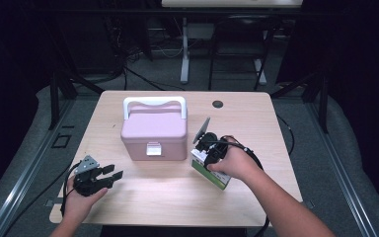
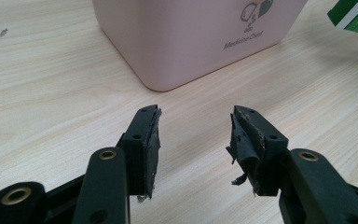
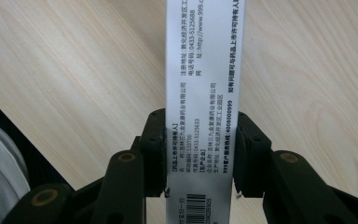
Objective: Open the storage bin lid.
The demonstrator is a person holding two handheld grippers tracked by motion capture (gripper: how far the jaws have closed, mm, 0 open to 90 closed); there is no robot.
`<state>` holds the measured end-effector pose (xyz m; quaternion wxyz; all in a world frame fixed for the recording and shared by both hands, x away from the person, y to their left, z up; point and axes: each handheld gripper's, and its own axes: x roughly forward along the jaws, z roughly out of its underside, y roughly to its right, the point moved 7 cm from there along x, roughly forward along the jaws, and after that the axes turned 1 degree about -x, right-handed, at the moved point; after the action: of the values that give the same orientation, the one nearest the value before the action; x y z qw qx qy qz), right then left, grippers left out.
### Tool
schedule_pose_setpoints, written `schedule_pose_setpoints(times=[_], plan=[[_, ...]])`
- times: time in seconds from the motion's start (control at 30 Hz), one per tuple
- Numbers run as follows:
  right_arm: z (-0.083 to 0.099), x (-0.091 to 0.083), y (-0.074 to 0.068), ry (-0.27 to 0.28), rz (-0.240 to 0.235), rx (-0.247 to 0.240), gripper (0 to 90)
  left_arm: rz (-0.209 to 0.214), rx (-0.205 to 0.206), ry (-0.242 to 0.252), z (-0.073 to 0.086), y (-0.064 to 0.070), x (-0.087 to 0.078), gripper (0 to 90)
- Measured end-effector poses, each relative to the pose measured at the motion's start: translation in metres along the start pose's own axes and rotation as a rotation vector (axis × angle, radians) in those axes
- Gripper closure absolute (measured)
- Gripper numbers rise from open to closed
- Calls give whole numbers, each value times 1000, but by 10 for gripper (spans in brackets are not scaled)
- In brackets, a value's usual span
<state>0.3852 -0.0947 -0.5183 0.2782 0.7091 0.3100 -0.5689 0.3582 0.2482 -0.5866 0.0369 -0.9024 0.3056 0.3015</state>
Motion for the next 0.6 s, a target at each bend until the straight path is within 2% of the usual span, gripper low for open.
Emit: schedule_pose_setpoints(times=[0.13,0.2,0.6], plan=[[5,0,10,-3,9,26,614,-1,-2,-1,0,0,0,519],[11,-1,20,-12,15,66,614,1,-1,-4,1,0,1,519],[35,5,62,-34,44,187,613,2,-4,-6,1,0,2,519]])
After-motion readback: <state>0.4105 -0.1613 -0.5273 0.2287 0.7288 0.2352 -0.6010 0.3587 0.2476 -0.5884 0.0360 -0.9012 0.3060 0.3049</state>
